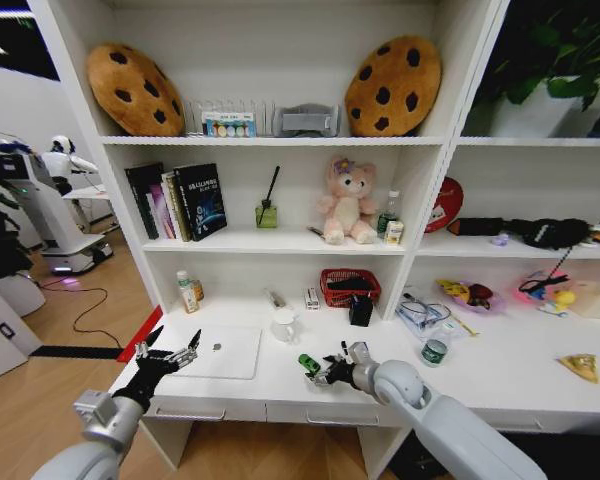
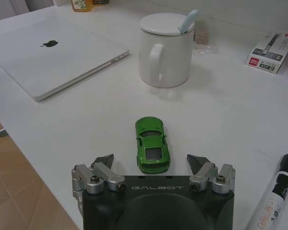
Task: Organize the objects on the table.
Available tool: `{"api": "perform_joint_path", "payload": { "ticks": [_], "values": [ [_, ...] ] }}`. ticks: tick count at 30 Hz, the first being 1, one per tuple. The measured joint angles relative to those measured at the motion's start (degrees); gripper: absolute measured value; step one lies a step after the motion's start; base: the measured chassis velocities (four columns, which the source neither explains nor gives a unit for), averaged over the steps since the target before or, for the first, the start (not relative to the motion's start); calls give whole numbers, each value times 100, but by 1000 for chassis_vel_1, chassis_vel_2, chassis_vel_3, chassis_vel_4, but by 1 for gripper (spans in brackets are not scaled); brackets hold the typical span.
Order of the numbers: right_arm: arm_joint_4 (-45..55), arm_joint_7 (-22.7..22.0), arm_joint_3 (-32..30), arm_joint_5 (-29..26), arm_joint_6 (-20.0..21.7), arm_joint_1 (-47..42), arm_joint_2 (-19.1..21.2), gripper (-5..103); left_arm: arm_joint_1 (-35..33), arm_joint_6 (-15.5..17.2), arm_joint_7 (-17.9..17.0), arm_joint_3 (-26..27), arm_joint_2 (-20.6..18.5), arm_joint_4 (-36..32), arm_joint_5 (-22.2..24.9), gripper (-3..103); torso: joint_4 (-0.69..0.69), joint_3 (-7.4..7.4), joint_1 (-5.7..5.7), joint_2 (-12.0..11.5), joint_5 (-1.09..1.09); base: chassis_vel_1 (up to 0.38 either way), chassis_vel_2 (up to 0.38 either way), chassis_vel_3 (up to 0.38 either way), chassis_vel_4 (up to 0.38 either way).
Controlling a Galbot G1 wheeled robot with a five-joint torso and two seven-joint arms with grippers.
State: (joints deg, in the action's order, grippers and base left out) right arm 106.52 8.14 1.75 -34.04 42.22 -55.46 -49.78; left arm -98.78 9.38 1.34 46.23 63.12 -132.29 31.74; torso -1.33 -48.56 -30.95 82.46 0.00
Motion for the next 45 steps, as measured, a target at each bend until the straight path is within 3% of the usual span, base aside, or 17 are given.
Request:
{"api": "perform_joint_path", "payload": {
  "ticks": [1,17,20,22,24,25,27,30,35,39,41,45],
  "values": [
    [-31,12,12,42,-1,-2,-36,90,0,0,0,0,0,0,0,100,0,0,0,0,0,0,0,0,0],
    [-206,-197,177,149,-23,69,-306,84,0,0,0,0,0,0,0,100,0,1,0,1,0,0,0,0,0],
    [-210,-237,174,147,-23,72,-313,76,0,0,0,0,0,0,0,100,0,1,0,2,0,0,0,0,0],
    [-212,-280,159,150,-24,53,-312,65,0,0,0,0,0,0,0,100,0,1,0,2,0,0,0,0,0],
    [-210,-283,153,156,-25,39,-308,65,0,0,0,0,0,0,0,100,0,1,0,1,0,0,0,0,0],
    [-208,-284,147,163,-25,19,-304,54,0,0,0,0,0,0,0,100,0,1,0,2,1,0,0,0,0],
    [-206,-289,142,166,-26,8,-302,54,0,0,0,0,0,0,0,100,0,1,0,2,1,0,0,0,0],
    [-203,-303,135,177,-26,-5,-301,37,0,0,0,0,0,0,0,100,0,1,0,2,1,0,0,0,0],
    [-224,-301,100,225,-25,-15,-341,35,0,0,0,0,0,0,0,100,1,1,1,2,1,0,0,0,0],
    [-142,-277,31,319,-304,-63,-384,35,0,0,0,0,0,0,0,100,0,-2,-1,-1,2,0,0,0,0],
    [251,-180,-101,264,-574,-39,-383,35,1,0,0,0,0,0,0,100,0,-2,-3,-2,1,0,0,0,0],
    [889,-201,-256,-41,-630,158,-308,35,0,0,0,0,0,0,0,100,0,-2,-4,-2,1,0,0,0,0]
  ]
}}
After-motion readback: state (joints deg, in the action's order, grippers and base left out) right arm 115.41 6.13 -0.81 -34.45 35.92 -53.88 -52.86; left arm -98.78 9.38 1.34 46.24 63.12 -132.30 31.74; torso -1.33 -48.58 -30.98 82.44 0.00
